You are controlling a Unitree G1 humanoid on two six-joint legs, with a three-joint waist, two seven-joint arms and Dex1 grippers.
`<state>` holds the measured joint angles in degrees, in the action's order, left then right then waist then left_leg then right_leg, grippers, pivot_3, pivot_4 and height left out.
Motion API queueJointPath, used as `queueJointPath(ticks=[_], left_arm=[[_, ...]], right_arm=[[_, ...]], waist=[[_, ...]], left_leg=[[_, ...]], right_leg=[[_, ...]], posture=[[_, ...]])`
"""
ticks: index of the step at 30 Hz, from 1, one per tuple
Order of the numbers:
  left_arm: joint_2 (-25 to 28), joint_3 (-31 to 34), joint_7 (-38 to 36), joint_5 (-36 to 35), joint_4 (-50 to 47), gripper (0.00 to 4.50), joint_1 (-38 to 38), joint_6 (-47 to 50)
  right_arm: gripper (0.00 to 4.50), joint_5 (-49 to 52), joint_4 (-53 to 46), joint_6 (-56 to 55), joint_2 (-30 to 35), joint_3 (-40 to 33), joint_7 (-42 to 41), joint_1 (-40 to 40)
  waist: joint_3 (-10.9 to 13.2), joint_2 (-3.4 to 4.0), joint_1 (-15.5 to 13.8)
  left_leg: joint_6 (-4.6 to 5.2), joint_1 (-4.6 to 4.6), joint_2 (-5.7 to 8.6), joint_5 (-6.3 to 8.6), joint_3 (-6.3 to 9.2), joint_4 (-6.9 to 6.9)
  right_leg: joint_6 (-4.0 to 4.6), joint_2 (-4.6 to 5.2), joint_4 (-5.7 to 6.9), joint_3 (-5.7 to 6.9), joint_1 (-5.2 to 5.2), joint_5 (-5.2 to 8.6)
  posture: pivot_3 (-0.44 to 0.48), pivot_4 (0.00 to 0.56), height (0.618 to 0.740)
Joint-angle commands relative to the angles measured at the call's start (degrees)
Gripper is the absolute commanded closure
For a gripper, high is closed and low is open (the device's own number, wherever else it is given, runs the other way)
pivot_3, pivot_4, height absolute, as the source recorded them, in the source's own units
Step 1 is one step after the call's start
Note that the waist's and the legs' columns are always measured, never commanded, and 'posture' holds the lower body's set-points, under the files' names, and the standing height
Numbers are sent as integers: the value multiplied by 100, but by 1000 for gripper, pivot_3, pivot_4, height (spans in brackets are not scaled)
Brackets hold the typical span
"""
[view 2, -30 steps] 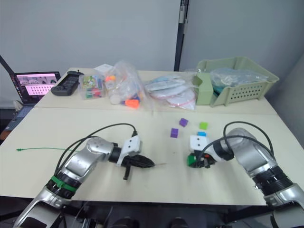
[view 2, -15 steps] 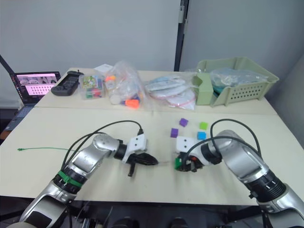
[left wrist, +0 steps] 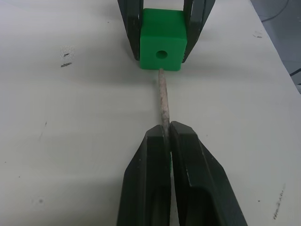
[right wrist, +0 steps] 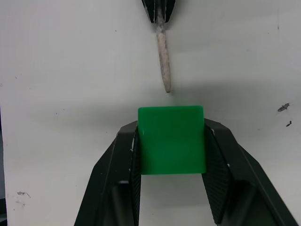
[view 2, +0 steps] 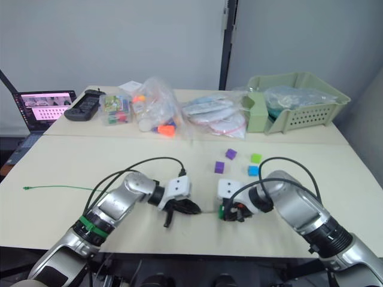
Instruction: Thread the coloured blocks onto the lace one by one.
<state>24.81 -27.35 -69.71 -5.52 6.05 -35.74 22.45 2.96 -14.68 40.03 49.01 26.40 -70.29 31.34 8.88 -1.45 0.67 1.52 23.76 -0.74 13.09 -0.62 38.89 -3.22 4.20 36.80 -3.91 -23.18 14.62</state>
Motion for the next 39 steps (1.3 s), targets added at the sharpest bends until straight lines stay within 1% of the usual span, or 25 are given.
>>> queueJointPath(ticks=[1, 10, 19, 21, 25, 39], left_arm=[[-119, -57, 38, 69, 9, 4500, -66, -85], [-411, 7, 156, 66, 200, 4500, -124, -134], [-396, 40, -8, -35, 97, 4500, -99, -155], [-459, 10, 1, -52, 59, 4500, -98, -98], [-647, -48, 97, 6, 143, 4500, -160, -39], [-1397, -231, 308, 179, 623, 4500, -735, -30]], right_arm=[[3312, -119, 124, -10, -5, 134, 13, -59], [3312, -124, 136, -39, 14, 142, 15, -145], [3312, -134, 127, -5, 51, 120, 50, -240], [3312, -131, 122, 12, 34, 121, 64, -230], [3312, -116, 44, 87, 2, 129, 85, -220], [3312, -87, -154, 232, -87, 184, 189, -367]], waist=[[0, 0, -2], [-1, -2, -11], [-1, -2, -3], [-1, -2, -9], [-1, -2, -9], [-1, -3, -31]], left_leg=[[0, -1, 0, 0, 0, 0], [0, -4, 0, 0, 0, 4], [0, -4, -1, 0, 2, 4], [0, -4, 0, 0, 1, 5], [0, -4, 0, 0, 2, 5], [0, -4, 2, 0, 0, 6]], right_leg=[[0, 0, 0, 0, 1, 0], [0, 0, 0, 0, 7, 0], [0, -1, 2, 0, 6, 0], [-1, 0, 1, 0, 7, 0], [0, -1, 1, 0, 7, 0], [-1, -1, -2, 0, 9, 0]], posture=[[0, 150, 734], [0, 150, 734], [0, 150, 734], [0, 150, 734], [0, 150, 734], [0, 150, 734]])
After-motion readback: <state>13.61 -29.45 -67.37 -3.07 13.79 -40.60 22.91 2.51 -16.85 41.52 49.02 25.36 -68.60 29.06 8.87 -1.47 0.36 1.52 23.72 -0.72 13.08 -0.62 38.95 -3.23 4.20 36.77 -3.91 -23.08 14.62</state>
